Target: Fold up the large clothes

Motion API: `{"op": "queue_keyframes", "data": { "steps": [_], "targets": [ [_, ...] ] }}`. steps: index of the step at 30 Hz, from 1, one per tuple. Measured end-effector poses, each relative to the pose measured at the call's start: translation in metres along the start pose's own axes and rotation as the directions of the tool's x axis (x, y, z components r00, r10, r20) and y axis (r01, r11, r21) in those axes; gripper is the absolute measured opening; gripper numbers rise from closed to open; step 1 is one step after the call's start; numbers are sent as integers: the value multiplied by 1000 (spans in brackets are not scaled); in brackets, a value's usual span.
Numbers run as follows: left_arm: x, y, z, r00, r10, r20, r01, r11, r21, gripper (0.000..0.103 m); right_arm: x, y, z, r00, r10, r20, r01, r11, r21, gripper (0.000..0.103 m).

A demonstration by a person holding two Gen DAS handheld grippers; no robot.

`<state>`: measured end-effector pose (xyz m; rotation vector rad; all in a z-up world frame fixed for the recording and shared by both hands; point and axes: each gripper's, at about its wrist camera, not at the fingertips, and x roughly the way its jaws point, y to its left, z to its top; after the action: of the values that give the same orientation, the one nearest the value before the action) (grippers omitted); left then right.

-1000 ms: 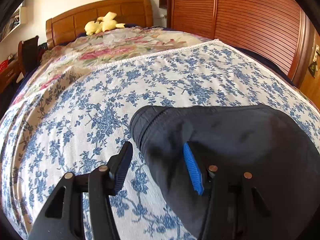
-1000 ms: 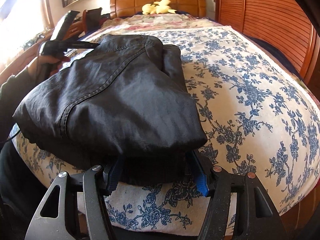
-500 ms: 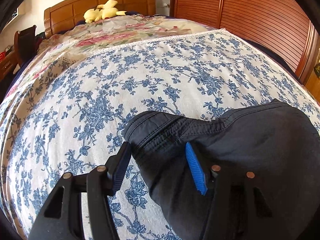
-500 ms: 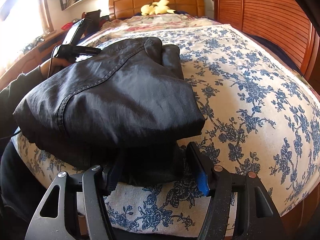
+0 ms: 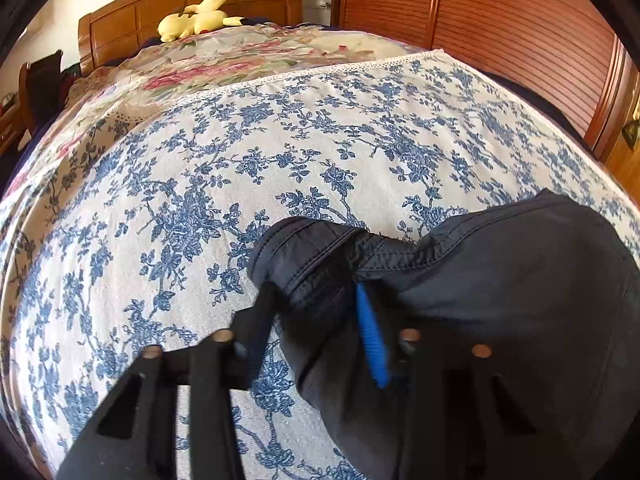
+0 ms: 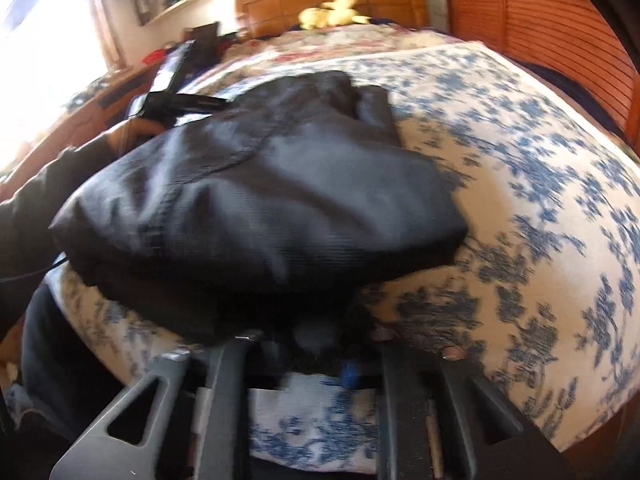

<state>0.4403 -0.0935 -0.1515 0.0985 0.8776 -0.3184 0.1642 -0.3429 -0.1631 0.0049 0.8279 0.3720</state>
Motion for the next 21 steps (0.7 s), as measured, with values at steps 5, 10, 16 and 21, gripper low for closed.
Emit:
{"op": "queue_keyframes", "data": {
  "steps": [5, 10, 16, 21],
  "targets": [
    [-17, -7, 5, 998, 56, 6, -56, 998, 37, 15, -8, -6, 2, 999, 32, 40, -33, 999, 25, 7],
    [-44, -15, 11, 995, 82, 58, -85, 995, 55, 11, -27, -12, 10, 993, 37, 110, -40, 999, 28, 5],
    [-84, -36, 17, 987, 73, 143, -85, 993, 78, 11, -47, -31, 24, 983, 5, 185, -14, 999, 50, 4],
    [-104, -75, 33, 978, 58, 202, -84, 989, 123, 11, -58, -46, 35, 974, -20, 225, 12, 999, 39, 4]
  ]
}}
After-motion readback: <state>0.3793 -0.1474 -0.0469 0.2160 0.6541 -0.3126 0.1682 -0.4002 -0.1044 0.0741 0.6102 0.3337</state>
